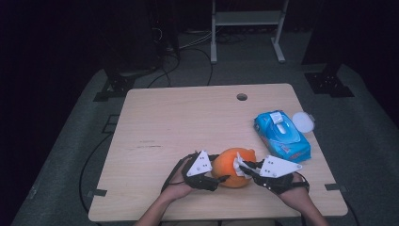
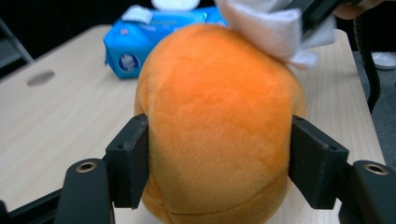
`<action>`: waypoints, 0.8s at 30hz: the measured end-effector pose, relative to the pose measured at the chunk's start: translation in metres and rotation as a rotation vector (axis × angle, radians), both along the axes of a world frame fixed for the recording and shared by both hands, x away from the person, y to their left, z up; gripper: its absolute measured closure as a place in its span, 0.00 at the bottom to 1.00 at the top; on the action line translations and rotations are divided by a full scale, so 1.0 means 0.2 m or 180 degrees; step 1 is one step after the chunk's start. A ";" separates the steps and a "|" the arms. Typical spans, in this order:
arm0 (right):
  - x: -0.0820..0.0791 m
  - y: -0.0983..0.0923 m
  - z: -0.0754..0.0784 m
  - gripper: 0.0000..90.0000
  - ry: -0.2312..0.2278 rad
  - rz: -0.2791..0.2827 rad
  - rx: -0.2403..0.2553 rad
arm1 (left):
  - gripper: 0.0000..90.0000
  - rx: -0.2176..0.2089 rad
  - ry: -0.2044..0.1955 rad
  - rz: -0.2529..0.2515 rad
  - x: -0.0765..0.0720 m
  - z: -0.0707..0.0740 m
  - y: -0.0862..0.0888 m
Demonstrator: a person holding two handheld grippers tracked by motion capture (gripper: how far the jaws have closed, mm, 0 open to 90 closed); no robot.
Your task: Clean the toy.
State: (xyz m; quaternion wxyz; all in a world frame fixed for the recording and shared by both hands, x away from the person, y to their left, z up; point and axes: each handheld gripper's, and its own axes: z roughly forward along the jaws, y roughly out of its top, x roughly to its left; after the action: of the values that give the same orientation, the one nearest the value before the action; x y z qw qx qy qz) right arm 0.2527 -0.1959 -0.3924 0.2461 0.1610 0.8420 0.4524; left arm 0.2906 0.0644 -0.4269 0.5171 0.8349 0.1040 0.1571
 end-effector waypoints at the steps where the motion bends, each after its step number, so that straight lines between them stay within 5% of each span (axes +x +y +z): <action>1: 0.00 -0.01 0.00 0.88 0.0036 -0.0002 0.0014 | 0.35 0.0021 -0.0011 -0.0020 0.00 0.00 0.01; 5: 0.04 -0.06 -0.07 0.88 0.0131 -0.0115 -0.0106 | 0.33 0.0080 0.0087 -0.0035 0.01 -0.02 0.03; 8: 0.05 -0.09 -0.10 0.88 0.0256 -0.0131 0.0009 | 0.32 0.0102 0.0059 -0.0026 0.00 -0.03 0.02; 12: 0.03 -0.04 -0.03 0.88 0.0154 -0.0048 0.0158 | 0.31 0.0185 -0.0068 -0.0100 -0.02 -0.03 -0.02; 14: 0.03 -0.02 -0.02 0.88 0.0097 -0.0023 0.0072 | 0.28 0.0171 -0.0043 -0.0097 -0.02 -0.03 -0.02; 18: 0.04 -0.04 -0.06 0.88 0.0171 0.0011 -0.0003 | 0.14 -0.0034 0.0313 -0.0032 0.03 -0.03 0.01; 21: 0.03 -0.06 -0.06 0.88 0.0230 0.0001 0.0051 | 0.09 -0.0157 0.0757 0.0075 0.08 -0.06 0.02; 22: 0.03 -0.05 -0.05 0.88 0.0224 -0.0027 0.0068 | 0.10 -0.0190 0.0822 0.0049 0.09 -0.06 0.02; 24: 0.02 -0.04 -0.04 0.88 0.0170 -0.0029 0.0045 | 0.20 -0.0209 0.0745 0.0031 0.07 -0.07 0.01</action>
State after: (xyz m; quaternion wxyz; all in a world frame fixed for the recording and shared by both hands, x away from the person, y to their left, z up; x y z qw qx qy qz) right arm 0.2575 -0.2032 -0.4001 0.2243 0.1786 0.8443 0.4527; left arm 0.3052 0.0667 -0.4407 0.5277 0.8297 0.1727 0.0577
